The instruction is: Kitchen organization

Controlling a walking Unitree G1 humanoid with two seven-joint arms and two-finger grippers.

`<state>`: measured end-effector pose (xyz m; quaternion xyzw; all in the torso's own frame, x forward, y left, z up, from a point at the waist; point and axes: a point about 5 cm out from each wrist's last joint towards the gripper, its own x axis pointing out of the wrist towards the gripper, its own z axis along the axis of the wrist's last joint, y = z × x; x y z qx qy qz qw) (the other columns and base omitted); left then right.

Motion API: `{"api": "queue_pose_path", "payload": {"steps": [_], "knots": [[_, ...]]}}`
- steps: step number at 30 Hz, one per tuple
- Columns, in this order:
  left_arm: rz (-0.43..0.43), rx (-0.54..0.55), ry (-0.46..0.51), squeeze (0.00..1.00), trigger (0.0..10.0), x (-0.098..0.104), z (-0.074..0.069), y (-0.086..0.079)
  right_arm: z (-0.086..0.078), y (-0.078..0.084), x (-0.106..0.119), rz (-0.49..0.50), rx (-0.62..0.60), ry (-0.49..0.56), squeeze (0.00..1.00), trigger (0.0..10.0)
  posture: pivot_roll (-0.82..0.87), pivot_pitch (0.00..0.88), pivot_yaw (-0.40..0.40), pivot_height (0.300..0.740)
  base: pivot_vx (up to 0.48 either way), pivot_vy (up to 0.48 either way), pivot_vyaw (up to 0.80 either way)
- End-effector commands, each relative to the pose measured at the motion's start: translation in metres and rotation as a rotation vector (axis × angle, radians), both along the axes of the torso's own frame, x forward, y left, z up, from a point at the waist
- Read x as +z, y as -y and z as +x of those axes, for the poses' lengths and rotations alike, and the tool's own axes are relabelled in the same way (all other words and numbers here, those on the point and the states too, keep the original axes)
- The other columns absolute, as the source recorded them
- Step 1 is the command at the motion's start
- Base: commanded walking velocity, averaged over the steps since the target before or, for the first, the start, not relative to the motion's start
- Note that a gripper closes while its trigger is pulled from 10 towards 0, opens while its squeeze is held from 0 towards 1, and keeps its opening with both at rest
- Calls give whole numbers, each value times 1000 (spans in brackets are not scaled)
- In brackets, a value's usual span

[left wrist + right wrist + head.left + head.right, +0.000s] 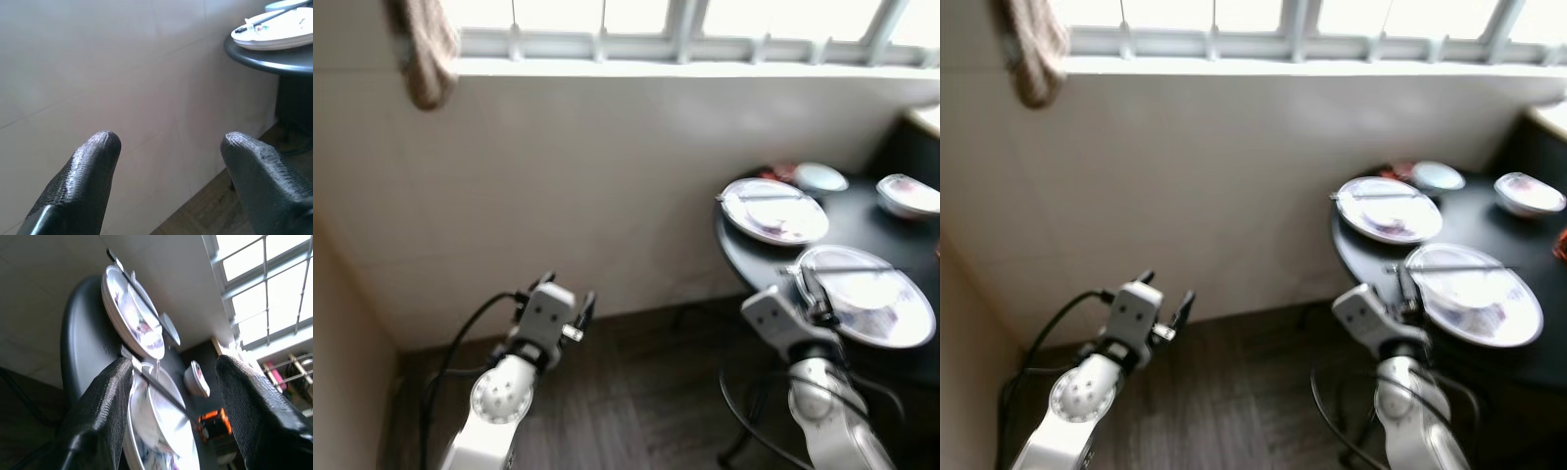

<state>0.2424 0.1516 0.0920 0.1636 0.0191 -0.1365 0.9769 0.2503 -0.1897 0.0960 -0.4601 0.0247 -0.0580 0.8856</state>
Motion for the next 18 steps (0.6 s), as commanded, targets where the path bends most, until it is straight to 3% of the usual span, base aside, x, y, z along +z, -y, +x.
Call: {"api": "queue_pose_path", "payload": {"steps": [1, 3, 10, 15, 18], "knots": [[-8, -23, -4, 0, 10000, 0, 0, 7, 1, 2, 2, -5, 3, 3, 0, 10000, 35, 0, -62, 740, 0, 0, 0], [-7, -23, -4, 0, 10000, 0, 0, 7, 1, 1, 2, -1, 8, 2, 0, 10000, 35, 0, -62, 740, 0, 0, 0], [-9, -18, -7, 0, 10000, 0, 1, 7, 1, 0, 3, 3, 38, -3, 0, 10000, 35, 0, -63, 740, 0, -438, 0], [-13, 3, -11, 0, 10000, -1, 3, 6, 2, -4, 4, 24, 67, 7, 0, 10000, 33, 0, -64, 740, 0, 0, 800], [-11, 5, -13, 0, 10000, -1, 4, 5, 2, -6, 6, 35, 81, 14, 0, 10000, 31, 0, -64, 740, 0, 0, 0]]}}
